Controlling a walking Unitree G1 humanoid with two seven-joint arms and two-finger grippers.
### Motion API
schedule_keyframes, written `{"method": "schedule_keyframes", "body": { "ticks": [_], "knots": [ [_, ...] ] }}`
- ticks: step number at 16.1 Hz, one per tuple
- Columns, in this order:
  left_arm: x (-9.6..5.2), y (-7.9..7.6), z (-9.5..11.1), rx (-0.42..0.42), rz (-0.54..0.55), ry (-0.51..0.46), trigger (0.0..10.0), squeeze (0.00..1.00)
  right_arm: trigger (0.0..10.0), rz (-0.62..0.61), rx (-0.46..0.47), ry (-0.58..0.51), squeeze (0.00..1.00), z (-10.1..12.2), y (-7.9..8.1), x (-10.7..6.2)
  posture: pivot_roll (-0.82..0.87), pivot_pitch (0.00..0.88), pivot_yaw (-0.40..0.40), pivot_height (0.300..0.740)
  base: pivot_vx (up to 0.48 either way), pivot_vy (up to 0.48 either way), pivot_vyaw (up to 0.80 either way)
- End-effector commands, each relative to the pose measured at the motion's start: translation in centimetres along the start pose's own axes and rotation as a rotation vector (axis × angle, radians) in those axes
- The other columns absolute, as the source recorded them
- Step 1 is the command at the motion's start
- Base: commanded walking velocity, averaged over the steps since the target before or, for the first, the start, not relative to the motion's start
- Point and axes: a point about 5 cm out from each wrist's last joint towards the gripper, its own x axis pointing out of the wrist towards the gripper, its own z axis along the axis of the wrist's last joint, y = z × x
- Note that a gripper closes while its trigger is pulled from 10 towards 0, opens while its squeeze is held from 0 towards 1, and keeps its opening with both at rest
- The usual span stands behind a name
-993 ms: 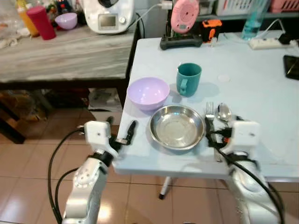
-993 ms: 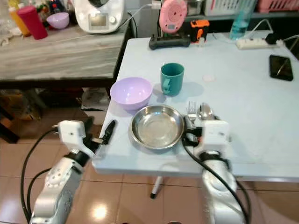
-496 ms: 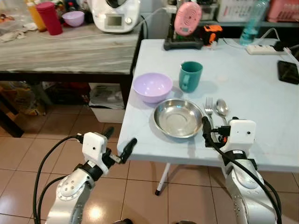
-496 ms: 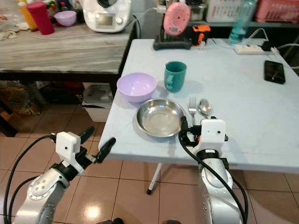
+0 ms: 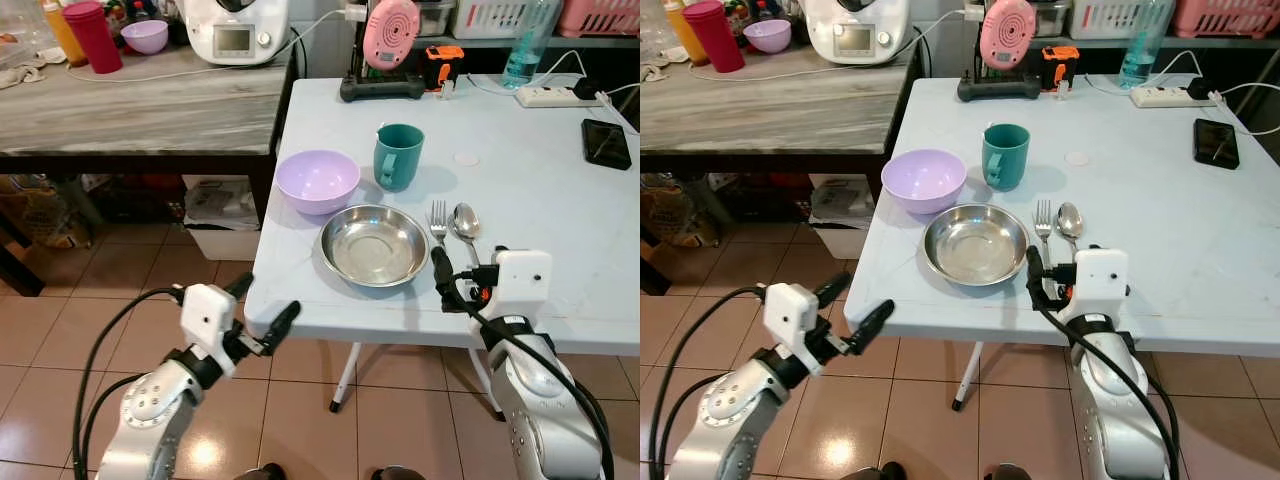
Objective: Setting the table
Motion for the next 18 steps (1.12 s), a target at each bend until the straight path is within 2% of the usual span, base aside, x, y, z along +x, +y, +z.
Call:
{"method": "schedule_keyframes", "body": {
  "ticks": [1,8,13,18],
  "knots": [
    [0.0,-0.2,0.3,0.021,-0.020,0.000,10.0,0.00,10.0,0.010,0.003,-0.013,0.00,0.6,-0.2,0.3,-0.19,0.148,0.064,0.740,0.000,0.000,0.00],
    [0.0,-0.6,0.2,0.020,-0.036,0.010,10.0,0.00,10.0,0.079,0.056,0.001,0.00,2.0,-0.3,3.6,-0.17,0.173,0.072,0.740,0.000,0.000,0.00],
    [-0.1,-0.7,0.3,0.027,-0.048,0.019,10.0,0.00,10.0,0.157,0.087,0.045,0.00,1.7,0.8,4.5,-0.17,0.183,0.081,0.740,0.000,0.000,0.00],
    [0.0,-0.7,0.3,0.038,-0.076,0.020,10.0,0.00,10.0,0.215,0.116,0.091,0.00,1.1,1.5,4.6,-0.17,0.183,0.084,0.740,0.000,0.000,0.00]
  ]
}}
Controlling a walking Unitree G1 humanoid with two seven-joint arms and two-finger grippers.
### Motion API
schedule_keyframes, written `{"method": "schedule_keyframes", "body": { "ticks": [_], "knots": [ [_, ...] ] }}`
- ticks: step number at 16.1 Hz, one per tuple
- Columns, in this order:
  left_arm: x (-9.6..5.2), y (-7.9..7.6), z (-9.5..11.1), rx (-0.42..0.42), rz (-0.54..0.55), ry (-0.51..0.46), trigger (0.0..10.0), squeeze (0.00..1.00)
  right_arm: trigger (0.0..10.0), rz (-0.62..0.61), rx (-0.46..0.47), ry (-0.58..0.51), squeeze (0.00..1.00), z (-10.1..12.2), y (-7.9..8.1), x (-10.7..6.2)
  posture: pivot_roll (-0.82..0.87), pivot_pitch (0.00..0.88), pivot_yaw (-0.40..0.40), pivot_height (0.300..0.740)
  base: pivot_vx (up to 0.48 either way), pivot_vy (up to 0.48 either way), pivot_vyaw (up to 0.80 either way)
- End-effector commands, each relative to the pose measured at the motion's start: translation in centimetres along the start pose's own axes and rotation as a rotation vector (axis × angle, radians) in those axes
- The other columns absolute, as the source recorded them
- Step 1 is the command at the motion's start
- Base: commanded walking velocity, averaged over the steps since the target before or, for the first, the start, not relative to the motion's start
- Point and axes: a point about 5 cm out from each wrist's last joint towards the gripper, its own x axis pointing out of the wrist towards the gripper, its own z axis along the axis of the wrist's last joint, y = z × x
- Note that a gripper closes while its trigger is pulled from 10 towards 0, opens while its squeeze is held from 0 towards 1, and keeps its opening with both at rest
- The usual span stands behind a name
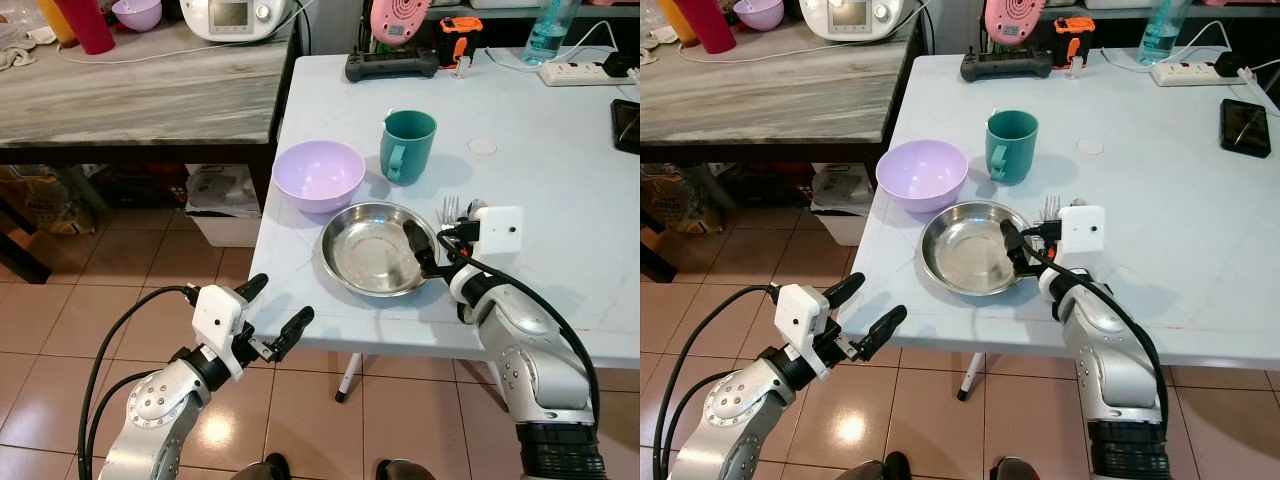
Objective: Setting the table
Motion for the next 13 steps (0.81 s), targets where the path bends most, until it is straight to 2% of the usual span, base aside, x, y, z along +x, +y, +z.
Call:
{"method": "schedule_keyframes", "body": {
  "ticks": [1,6,11,13],
  "knots": [
    [-0.2,0.0,0.1,0.018,-0.018,0.008,10.0,0.00,10.0,0.022,0.027,0.031,0.00,-0.5,0.4,0.2,-0.17,0.183,0.084,0.740,0.000,0.000,0.00],
    [-0.2,-0.4,0.0,0.041,-0.080,0.004,10.0,0.00,10.0,0.069,0.086,0.058,0.00,-1.0,0.8,0.4,-0.17,0.186,0.081,0.740,0.000,0.000,0.00],
    [-0.3,-0.3,0.1,0.047,-0.080,0.005,10.0,0.00,10.0,0.106,0.108,0.079,0.00,-1.2,1.2,0.6,-0.17,0.192,0.084,0.740,0.000,0.000,0.00],
    [-0.4,-0.7,0.0,0.044,-0.094,0.005,10.0,0.00,1.2,0.124,0.100,0.107,0.00,-1.4,1.5,0.6,-0.17,0.196,0.086,0.740,0.000,0.000,0.00]
  ]
}}
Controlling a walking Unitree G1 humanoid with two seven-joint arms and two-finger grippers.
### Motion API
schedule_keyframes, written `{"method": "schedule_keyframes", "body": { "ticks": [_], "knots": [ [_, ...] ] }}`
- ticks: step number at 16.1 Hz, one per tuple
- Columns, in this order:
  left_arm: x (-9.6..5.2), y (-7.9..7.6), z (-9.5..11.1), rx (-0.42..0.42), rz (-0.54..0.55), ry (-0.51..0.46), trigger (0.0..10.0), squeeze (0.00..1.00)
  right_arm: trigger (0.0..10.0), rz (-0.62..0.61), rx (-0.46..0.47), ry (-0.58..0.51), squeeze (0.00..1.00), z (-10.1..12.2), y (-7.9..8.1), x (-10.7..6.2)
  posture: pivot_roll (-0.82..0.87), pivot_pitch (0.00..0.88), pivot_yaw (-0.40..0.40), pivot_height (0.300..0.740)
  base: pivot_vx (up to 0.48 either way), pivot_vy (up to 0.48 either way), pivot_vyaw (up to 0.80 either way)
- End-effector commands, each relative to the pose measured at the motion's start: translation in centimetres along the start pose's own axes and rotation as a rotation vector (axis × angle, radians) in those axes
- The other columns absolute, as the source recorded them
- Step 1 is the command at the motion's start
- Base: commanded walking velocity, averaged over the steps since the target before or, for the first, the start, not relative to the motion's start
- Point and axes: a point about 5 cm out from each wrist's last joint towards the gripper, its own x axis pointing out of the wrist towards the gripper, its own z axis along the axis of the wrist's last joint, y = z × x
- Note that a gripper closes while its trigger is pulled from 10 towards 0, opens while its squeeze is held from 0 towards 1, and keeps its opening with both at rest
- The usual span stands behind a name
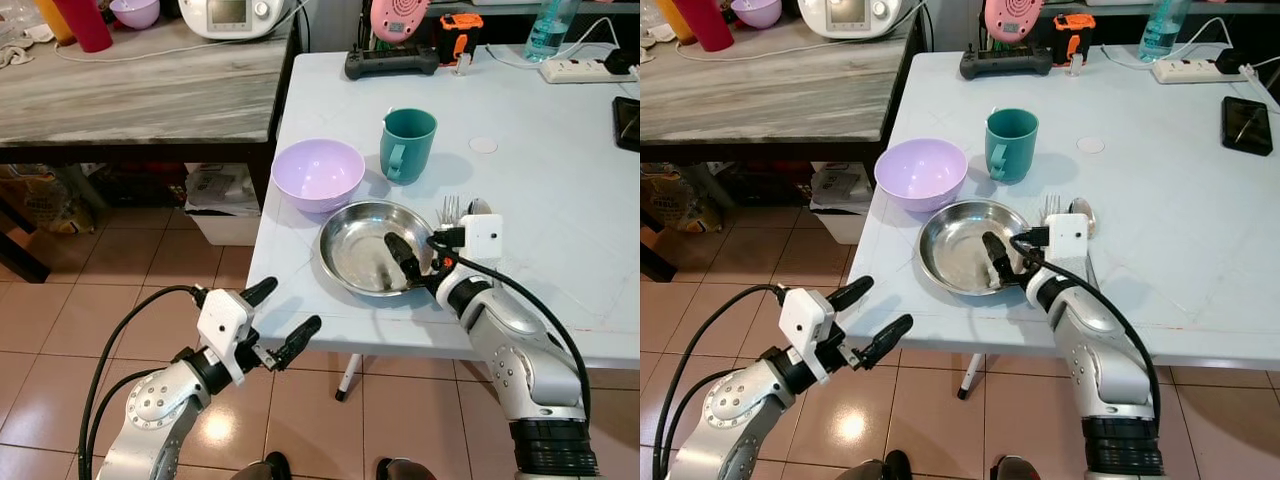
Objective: Setting the table
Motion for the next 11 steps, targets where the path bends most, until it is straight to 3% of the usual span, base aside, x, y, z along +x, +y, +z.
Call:
{"method": "schedule_keyframes", "body": {
  "ticks": [1,11],
  "knots": [
    [-0.15,-0.05,0.25,0.011,-0.012,0.002,10.0,0.00,0.0,0.021,0.014,0.034,0.00,-0.45,0.38,0.27,-0.17,0.196,0.086,0.740,0.000,0.000,0.00],
    [0.16,-0.13,0.77,0.007,-0.059,-0.011,10.0,0.00,0.0,0.018,0.041,0.068,0.00,-0.73,-0.32,0.16,-0.17,0.198,0.082,0.740,0.000,0.000,0.00]
  ]
}}
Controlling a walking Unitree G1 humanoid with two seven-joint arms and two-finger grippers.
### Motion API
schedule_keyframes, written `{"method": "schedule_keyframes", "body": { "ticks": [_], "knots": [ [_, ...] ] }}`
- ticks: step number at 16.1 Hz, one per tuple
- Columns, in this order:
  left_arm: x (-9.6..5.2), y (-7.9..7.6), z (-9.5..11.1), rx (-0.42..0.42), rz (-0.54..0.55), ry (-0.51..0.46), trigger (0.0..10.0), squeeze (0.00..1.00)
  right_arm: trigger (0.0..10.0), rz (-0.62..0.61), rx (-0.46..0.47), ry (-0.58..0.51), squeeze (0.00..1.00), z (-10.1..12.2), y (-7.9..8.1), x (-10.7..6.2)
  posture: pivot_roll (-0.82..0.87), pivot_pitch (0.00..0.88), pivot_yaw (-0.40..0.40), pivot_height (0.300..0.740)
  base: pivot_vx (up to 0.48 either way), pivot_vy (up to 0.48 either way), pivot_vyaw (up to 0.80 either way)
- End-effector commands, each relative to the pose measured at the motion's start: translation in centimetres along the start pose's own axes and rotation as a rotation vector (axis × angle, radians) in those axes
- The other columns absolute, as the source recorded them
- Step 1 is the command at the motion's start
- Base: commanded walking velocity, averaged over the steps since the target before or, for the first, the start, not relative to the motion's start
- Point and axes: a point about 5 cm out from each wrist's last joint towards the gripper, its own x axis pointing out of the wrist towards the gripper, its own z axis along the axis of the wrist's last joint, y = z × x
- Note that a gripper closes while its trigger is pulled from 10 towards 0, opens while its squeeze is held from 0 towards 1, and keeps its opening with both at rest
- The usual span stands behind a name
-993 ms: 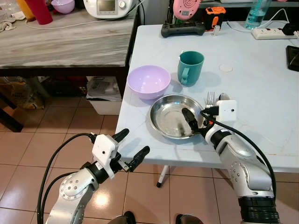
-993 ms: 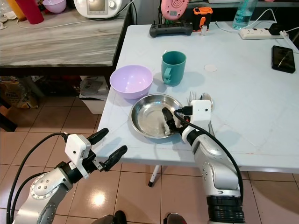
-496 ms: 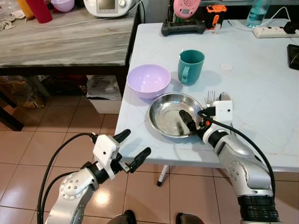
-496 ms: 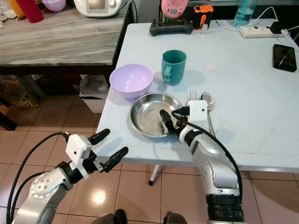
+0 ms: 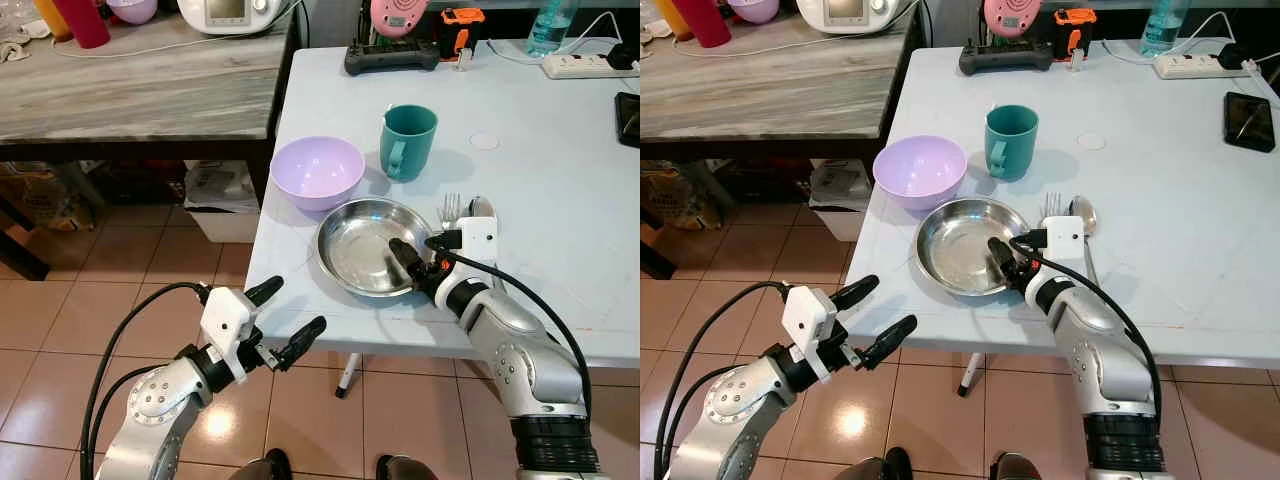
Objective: Setting the table
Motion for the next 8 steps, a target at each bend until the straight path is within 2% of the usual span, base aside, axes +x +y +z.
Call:
{"method": "schedule_keyframes", "body": {
  "ticks": [1,8],
  "knots": [
    [-0.13,-0.14,0.31,0.010,-0.020,-0.001,10.0,0.00,0.0,-0.018,0.007,0.027,0.00,-0.45,-0.35,0.10,-0.17,0.199,0.079,0.740,0.000,0.000,0.00],
    [-0.28,-0.72,-0.11,-0.003,-0.031,0.001,10.0,0.00,0.0,-0.048,0.069,0.033,0.00,-1.01,-0.75,0.14,-0.18,0.196,0.080,0.740,0.000,0.000,0.00]
  ]
}}
